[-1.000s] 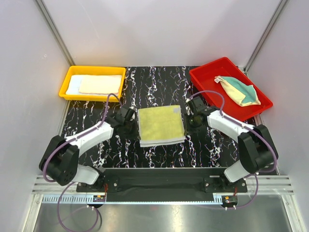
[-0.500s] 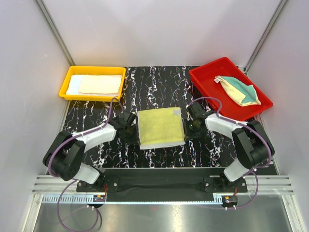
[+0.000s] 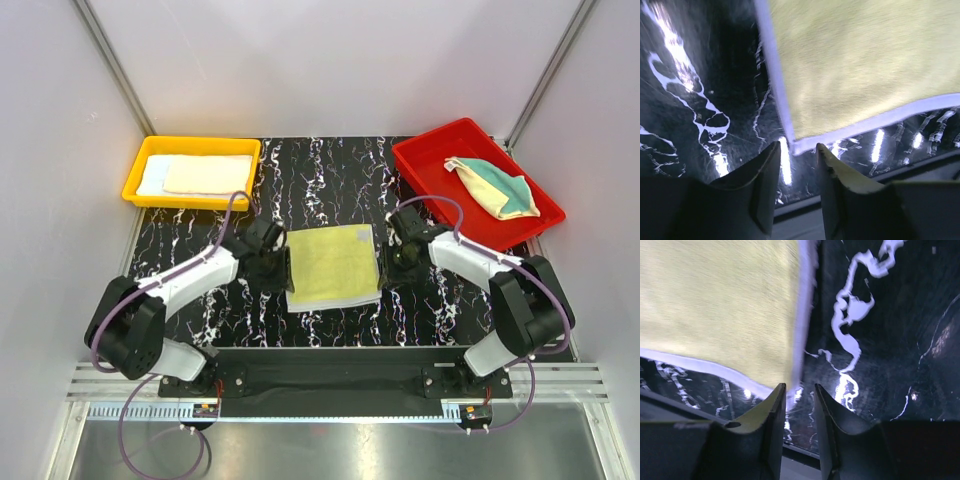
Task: Fold and stack the towels
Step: Fold the towel
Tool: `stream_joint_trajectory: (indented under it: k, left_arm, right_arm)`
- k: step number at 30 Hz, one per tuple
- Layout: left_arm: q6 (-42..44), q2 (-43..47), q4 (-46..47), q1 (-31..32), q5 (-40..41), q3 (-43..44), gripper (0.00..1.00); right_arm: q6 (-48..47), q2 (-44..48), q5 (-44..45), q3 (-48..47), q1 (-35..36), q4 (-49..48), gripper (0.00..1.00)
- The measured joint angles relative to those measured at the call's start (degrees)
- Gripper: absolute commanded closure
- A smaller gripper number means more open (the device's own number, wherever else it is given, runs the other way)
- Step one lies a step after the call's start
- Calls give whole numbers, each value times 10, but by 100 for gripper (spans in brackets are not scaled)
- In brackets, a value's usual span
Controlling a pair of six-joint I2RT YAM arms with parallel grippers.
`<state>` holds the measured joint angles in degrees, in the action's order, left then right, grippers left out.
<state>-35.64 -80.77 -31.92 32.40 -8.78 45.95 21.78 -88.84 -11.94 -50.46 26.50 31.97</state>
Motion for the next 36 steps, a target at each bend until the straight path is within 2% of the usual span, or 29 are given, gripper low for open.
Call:
stream_joint_trajectory:
  k: [3, 7, 12, 17, 21, 25, 32, 36]
  left_arm:
    - [29, 3, -27, -6, 7, 75, 60]
    - [58, -14, -8, -42, 4, 147, 62]
    - [87, -125, 29, -94, -8, 203, 64]
    - [110, -232, 34, -102, -24, 264, 66]
    - [120, -287, 38, -107, -21, 308, 67]
    - [121, -313, 46, -118, -15, 312, 67]
    - [123, -336, 41, -126, -16, 328, 66]
    - [148, -337, 12, -126, -28, 351, 61]
  right_arm:
    - [-22, -2, -12, -49, -9, 26, 68]
    - [-47, -36, -14, -154, -37, 33, 73]
    - [-83, -123, -18, -263, -54, 8, 77]
    - [-115, -224, -43, -331, -59, -3, 78]
    - [-126, -285, -52, -350, -72, -15, 79]
    - [-135, -322, -56, -360, -89, -19, 80]
    - [-149, -331, -40, -374, -94, -24, 80]
    - [-163, -330, -42, -379, -94, -16, 73]
